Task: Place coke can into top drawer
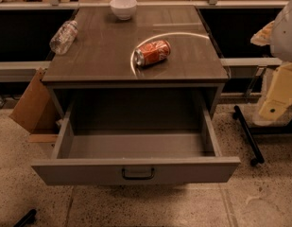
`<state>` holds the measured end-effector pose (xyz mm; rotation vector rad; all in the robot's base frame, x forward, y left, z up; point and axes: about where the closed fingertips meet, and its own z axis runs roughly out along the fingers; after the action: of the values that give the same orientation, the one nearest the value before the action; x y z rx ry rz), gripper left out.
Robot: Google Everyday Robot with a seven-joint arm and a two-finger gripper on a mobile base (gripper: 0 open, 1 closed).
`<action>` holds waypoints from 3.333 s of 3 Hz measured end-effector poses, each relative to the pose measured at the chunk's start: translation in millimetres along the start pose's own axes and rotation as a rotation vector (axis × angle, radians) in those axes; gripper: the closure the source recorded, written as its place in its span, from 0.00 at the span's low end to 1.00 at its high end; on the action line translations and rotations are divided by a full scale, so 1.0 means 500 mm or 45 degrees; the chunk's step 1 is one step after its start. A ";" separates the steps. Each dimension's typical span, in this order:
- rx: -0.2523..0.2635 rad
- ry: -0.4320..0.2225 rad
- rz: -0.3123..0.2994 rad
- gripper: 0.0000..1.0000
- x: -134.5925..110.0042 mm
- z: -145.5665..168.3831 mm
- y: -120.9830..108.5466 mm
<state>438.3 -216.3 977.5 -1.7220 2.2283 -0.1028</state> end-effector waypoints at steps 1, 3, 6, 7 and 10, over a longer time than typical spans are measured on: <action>0.000 0.000 0.000 0.00 0.000 0.000 0.000; 0.075 -0.328 -0.221 0.00 -0.133 0.092 -0.154; 0.103 -0.454 -0.304 0.00 -0.211 0.196 -0.281; 0.100 -0.401 -0.344 0.00 -0.220 0.254 -0.339; 0.075 -0.339 -0.463 0.00 -0.282 0.350 -0.415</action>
Offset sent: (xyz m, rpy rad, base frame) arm 0.1634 0.0754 -0.0141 0.2973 -0.2650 0.3868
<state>713.7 -113.9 893.5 -1.9620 1.6953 -0.0198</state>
